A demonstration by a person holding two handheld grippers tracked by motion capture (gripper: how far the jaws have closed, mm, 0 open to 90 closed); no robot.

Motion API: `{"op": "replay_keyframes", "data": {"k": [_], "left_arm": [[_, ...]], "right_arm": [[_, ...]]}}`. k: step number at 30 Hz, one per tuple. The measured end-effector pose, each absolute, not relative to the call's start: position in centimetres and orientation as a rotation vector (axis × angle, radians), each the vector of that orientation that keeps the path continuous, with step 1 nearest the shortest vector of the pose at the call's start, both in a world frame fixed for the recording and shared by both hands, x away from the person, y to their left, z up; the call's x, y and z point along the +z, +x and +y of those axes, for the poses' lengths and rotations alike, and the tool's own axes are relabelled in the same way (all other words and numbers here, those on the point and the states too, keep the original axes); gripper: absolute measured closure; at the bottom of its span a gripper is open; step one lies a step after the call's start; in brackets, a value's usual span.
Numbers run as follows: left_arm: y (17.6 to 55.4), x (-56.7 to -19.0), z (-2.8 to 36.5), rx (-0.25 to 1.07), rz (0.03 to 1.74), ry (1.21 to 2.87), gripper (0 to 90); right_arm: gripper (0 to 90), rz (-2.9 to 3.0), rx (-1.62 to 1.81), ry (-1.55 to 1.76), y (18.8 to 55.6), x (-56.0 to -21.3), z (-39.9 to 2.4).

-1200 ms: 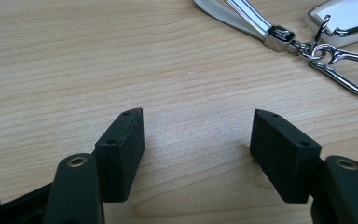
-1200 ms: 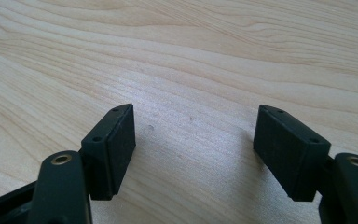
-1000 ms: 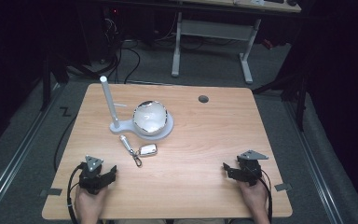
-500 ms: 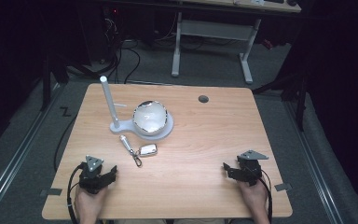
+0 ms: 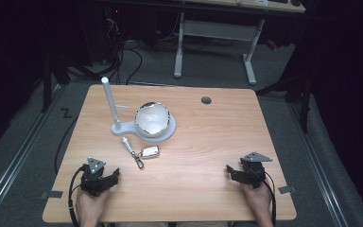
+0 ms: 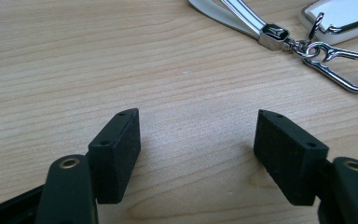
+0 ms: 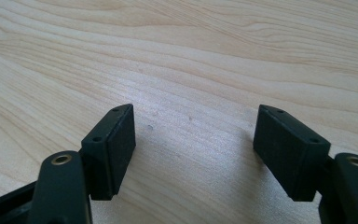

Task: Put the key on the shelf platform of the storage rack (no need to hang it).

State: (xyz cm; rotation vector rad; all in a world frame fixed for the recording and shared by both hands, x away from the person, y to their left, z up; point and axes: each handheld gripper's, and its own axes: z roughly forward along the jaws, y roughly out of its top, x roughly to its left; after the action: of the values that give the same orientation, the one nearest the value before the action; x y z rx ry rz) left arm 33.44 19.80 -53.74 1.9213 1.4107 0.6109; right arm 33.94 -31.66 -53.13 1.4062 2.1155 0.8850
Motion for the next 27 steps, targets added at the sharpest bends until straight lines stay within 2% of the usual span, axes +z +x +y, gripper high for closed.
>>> {"op": "replay_keyframes", "data": {"k": [16, 21, 27], "left_arm": [[33.4, -53.1, 19.4, 0.562, 1.358, 1.917, 34.4], [33.6, -52.6, 18.8, 0.499, 1.323, 1.915, 35.9], [33.7, -52.1, 17.6, 0.497, 1.292, 1.935, 35.7]], "right_arm": [[29.9, 2.116, 0.887, 1.406, 33.9, -53.1, -31.7], [29.9, 2.114, 0.887, 1.407, 33.9, -53.1, -31.7], [29.9, 2.114, 0.887, 1.408, 33.9, -53.1, -31.7]]}}
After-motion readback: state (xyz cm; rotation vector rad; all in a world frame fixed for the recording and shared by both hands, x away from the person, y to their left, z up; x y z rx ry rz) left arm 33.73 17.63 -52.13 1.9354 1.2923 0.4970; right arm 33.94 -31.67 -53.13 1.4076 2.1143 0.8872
